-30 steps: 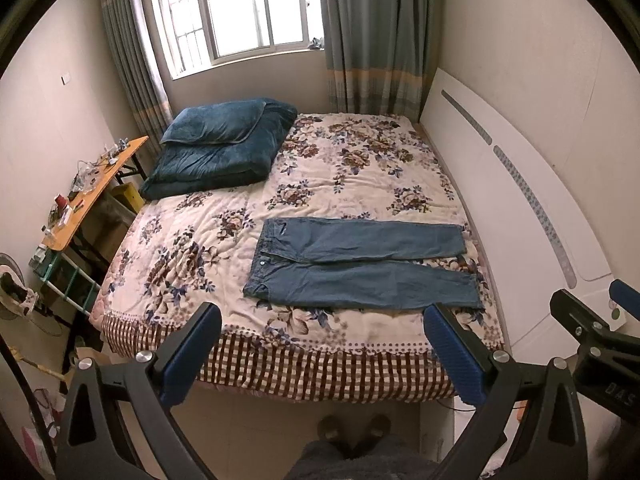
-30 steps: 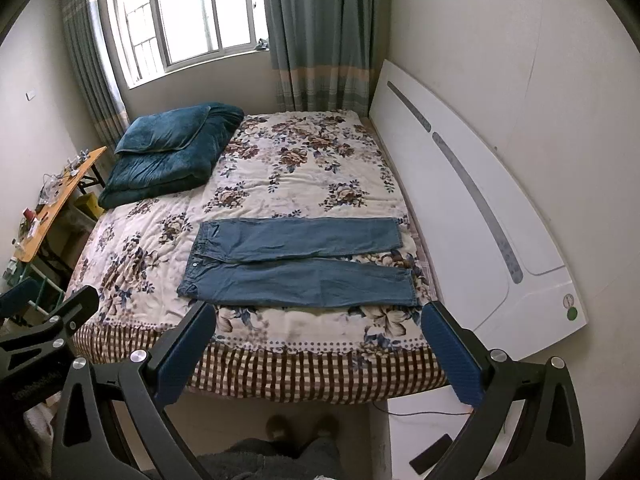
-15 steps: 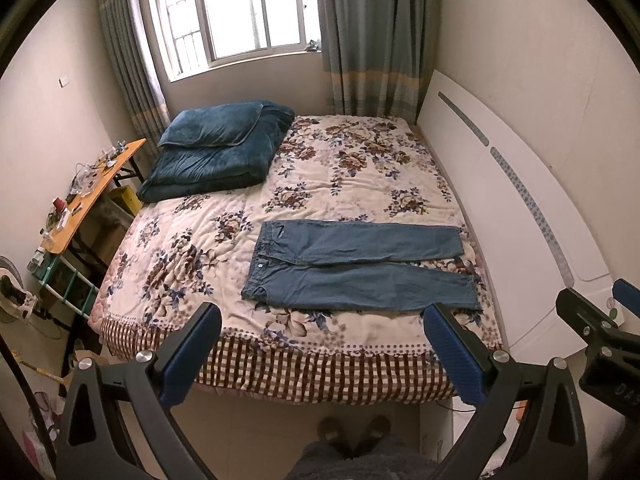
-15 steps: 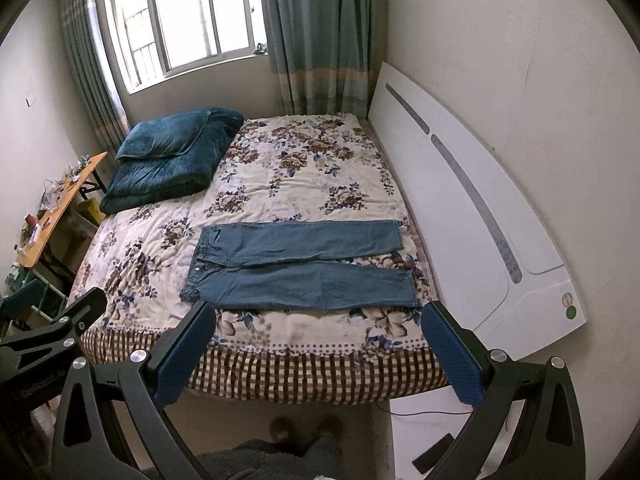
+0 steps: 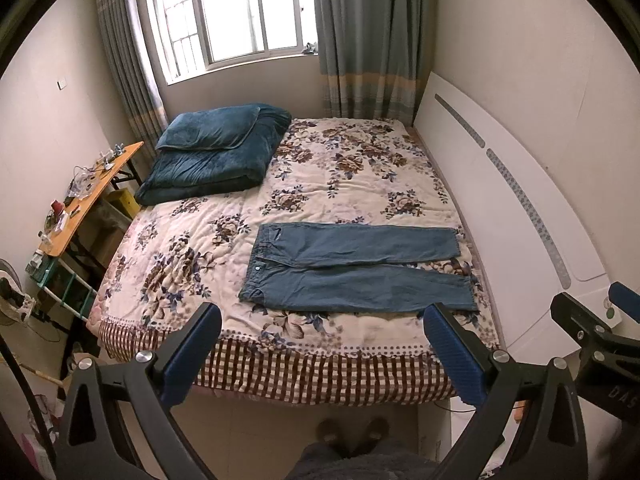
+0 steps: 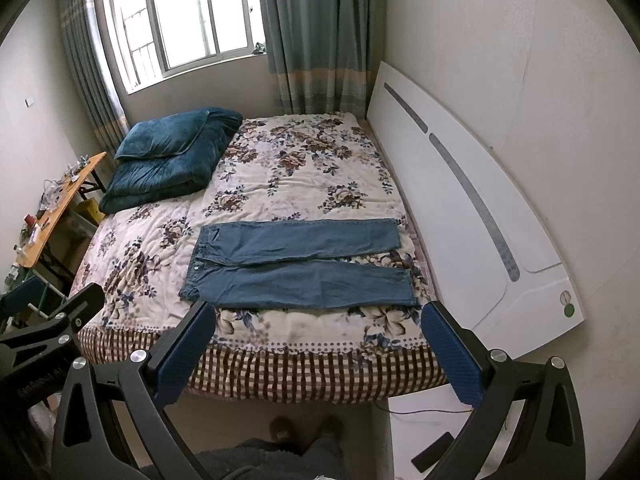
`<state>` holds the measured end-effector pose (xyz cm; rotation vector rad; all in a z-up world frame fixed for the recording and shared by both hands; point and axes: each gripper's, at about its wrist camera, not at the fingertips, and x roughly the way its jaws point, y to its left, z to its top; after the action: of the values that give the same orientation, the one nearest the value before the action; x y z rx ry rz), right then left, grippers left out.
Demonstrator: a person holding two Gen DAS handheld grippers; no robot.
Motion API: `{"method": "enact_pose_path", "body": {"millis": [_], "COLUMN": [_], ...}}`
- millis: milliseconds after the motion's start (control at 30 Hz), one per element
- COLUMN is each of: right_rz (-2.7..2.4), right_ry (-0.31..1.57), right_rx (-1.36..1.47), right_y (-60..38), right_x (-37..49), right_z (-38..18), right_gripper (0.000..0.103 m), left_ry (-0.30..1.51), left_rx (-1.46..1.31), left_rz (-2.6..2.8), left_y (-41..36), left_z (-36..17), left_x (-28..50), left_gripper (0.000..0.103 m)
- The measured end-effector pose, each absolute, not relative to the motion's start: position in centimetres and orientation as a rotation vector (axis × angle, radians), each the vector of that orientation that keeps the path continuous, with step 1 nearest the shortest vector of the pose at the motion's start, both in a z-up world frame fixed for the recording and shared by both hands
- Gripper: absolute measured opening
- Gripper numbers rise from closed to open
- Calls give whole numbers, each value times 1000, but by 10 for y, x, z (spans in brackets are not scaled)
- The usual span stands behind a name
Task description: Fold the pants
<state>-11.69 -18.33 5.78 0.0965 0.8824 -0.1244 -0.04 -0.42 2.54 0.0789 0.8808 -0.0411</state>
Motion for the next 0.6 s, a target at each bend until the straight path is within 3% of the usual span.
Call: {"method": "enact_pose_path", "body": {"millis": [600], "right_rz": [-122], "right_ry": [884], "right_rx": [96], "right_y": [-182], "right_x": [-118], "right_z": [57], "right_gripper": [103], "left_ry": [884], "left_rx": [74], "left_rz": [-46], "left_y": [-4], "left_z": [26], "left_x": [-2], "left_gripper": [103]}}
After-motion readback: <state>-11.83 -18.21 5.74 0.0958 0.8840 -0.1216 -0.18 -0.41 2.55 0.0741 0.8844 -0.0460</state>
